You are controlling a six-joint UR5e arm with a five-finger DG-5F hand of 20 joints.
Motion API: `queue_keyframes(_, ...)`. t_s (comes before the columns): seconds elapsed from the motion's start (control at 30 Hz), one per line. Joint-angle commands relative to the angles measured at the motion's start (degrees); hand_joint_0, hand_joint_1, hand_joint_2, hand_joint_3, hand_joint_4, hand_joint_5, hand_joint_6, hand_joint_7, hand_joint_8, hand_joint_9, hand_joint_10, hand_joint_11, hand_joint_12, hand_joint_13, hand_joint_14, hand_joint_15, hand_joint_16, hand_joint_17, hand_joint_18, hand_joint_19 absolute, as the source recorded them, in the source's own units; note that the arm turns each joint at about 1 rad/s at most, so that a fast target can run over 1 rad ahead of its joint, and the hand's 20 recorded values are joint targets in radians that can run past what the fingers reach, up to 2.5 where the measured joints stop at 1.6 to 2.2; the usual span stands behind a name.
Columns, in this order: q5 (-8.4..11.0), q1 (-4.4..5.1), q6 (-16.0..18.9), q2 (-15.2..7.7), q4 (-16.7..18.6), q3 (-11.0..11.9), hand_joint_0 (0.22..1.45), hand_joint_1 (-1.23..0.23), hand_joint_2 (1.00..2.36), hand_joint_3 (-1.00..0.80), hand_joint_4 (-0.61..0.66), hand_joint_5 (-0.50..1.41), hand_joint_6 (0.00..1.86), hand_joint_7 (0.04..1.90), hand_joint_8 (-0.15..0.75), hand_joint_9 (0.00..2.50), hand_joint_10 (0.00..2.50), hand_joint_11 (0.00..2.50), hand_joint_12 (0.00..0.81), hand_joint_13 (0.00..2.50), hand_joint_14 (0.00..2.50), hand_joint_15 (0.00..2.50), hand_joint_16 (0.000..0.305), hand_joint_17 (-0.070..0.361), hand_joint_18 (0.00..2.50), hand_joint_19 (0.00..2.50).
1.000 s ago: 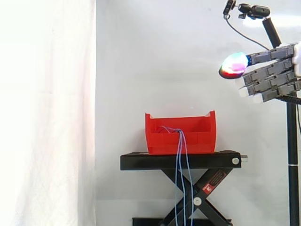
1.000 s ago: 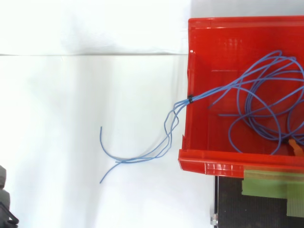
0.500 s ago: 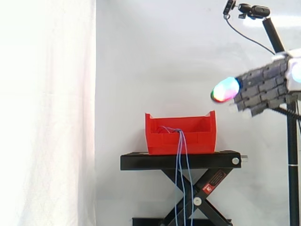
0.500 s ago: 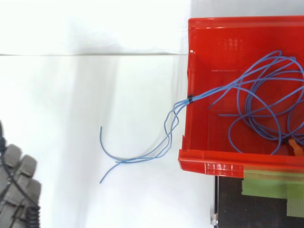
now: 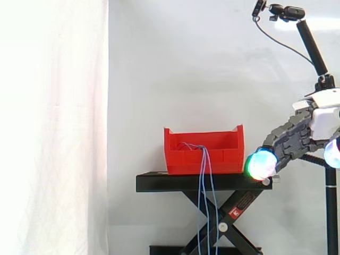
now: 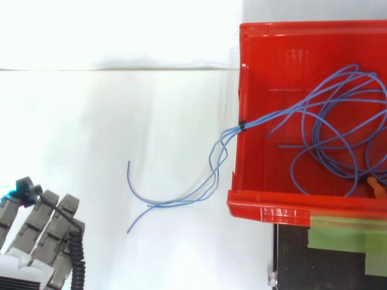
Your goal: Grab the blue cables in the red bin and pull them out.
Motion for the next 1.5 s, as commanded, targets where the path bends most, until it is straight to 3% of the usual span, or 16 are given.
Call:
queue_keyframes(0.0,0.09,-0.03,-2.2,0.2,-0.1,0.1,0.76,-0.99,1.0,-1.0,0.18,0.53,0.01,0.63,0.255,0.39,0.01,0.4,0.365,0.3,0.01,0.28,0.053,0.119,0.25,0.36)
queue_keyframes(0.07,-0.17,-0.12,-4.3,0.2,-0.4,0.1,0.75,-1.0,1.0,-1.0,0.19,0.54,0.01,0.64,0.26,0.43,0.01,0.47,0.371,0.33,0.01,0.3,0.053,0.12,0.28,0.37)
queue_keyframes(0.13,-0.35,-0.03,-11.7,0.2,-0.4,0.8,0.75,-1.01,1.0,-1.0,0.19,0.54,0.01,0.65,0.27,0.47,0.02,0.57,0.374,0.38,0.01,0.35,0.053,0.12,0.31,0.4)
queue_keyframes(0.17,-0.35,-0.03,-11.7,0.2,-0.4,0.8,0.74,-1.02,1.0,-1.0,0.19,0.54,0.01,0.65,0.27,0.47,0.02,0.58,0.377,0.39,0.01,0.35,0.053,0.12,0.32,0.4)
queue_keyframes(0.2,-0.53,0.06,-19.0,0.1,-0.1,0.8,0.74,-1.02,1.0,-1.0,0.19,0.56,0.0,0.65,0.273,0.52,0.02,0.65,0.377,0.42,0.02,0.38,0.053,0.12,0.34,0.42)
queue_keyframes(0.3,-1.4,0.76,-33.6,0.0,1.7,0.8,0.75,-1.03,1.0,-1.0,0.2,0.56,0.0,0.66,0.278,0.57,0.02,0.84,0.381,0.49,0.02,0.46,0.053,0.119,0.39,0.45)
queue_keyframes(0.33,-1.76,0.94,-36.5,0.0,2.1,0.8,0.75,-1.03,1.0,-1.0,0.19,0.56,0.0,0.66,0.28,0.59,0.02,0.91,0.386,0.51,0.02,0.49,0.053,0.119,0.39,0.45)
queue_keyframes(0.37,-3.43,1.73,-44.8,0.0,2.6,0.8,0.75,-1.03,1.0,-1.0,0.19,0.56,0.01,0.65,0.287,0.61,0.02,0.94,0.383,0.53,0.02,0.51,0.053,0.12,0.4,0.46)
queue_keyframes(0.43,-4.04,2.43,-47.9,0.0,2.6,0.8,0.74,-1.03,1.0,-1.0,0.19,0.55,0.01,0.64,0.288,0.63,0.02,1.01,0.387,0.56,0.02,0.57,0.053,0.119,0.41,0.49)
queue_keyframes(0.57,-4.48,3.49,-48.7,-0.9,2.7,0.8,0.74,-1.03,1.0,-1.0,0.19,0.54,0.01,0.63,0.294,0.69,0.02,1.19,0.396,0.65,0.02,0.72,0.053,0.12,0.48,0.55)
queue_keyframes(0.73,-5.36,5.07,-51.3,-4.0,3.7,0.9,0.74,-1.03,1.0,-1.0,0.19,0.52,0.01,0.6,0.295,0.7,0.01,1.26,0.399,0.7,0.02,0.81,0.052,0.117,0.51,0.56)
queue_keyframes(0.87,-5.18,5.77,-55.0,-3.9,4.9,0.9,0.74,-1.02,1.0,-1.0,0.19,0.52,0.01,0.6,0.296,0.69,0.01,1.25,0.399,0.7,0.02,0.8,0.052,0.117,0.51,0.56)
queue_keyframes(0.9,-4.83,6.03,-58.9,-3.9,5.4,1.0,0.73,-1.03,1.0,-1.0,0.19,0.52,0.01,0.6,0.296,0.69,0.01,1.25,0.401,0.7,0.03,0.8,0.052,0.117,0.51,0.56)
queue_keyframes(1.03,-4.04,6.03,-65.7,-3.9,7.5,1.0,0.73,-1.02,1.0,-1.0,0.2,0.52,0.01,0.6,0.296,0.69,0.01,1.24,0.401,0.7,0.03,0.79,0.052,0.117,0.5,0.56)
queue_keyframes(1.17,-1.32,6.03,-73.2,-3.9,11.2,1.0,0.73,-1.02,1.0,-1.0,0.19,0.52,0.01,0.6,0.297,0.68,0.01,1.23,0.4,0.69,0.02,0.78,0.052,0.117,0.5,0.56)
queue_keyframes(1.47,1.94,5.95,-83.2,-4.2,19.4,1.0,0.74,-1.02,1.0,-1.0,0.16,0.52,0.01,0.61,0.291,0.68,0.02,1.23,0.401,0.68,0.02,0.77,0.052,0.116,0.5,0.57)
